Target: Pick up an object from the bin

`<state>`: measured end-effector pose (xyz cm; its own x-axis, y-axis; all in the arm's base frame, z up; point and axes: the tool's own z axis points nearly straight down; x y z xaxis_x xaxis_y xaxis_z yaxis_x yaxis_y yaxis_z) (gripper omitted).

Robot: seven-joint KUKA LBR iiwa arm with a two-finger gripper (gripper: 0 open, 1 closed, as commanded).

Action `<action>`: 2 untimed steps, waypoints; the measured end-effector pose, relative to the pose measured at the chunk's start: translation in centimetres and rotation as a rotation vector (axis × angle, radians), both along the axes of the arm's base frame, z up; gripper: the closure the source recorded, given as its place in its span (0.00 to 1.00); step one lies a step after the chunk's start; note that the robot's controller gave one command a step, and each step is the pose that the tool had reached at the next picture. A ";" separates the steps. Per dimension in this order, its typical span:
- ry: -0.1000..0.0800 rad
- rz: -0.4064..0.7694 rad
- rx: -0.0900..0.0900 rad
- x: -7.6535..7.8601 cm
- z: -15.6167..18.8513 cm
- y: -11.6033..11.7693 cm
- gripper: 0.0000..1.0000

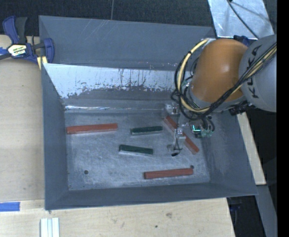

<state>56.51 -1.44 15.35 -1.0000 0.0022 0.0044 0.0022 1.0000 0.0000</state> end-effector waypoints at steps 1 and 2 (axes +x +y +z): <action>-0.004 0.000 0.001 5.7 -8.8 2.3 0.00; -0.009 -0.002 0.000 5.8 -8.2 2.2 1.00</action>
Offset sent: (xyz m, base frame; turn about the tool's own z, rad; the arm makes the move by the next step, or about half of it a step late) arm 0.0563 0.0220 -0.0835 0.0033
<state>62.29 0.75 7.12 -1.0000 0.0039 -0.0051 0.0039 1.0000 0.0005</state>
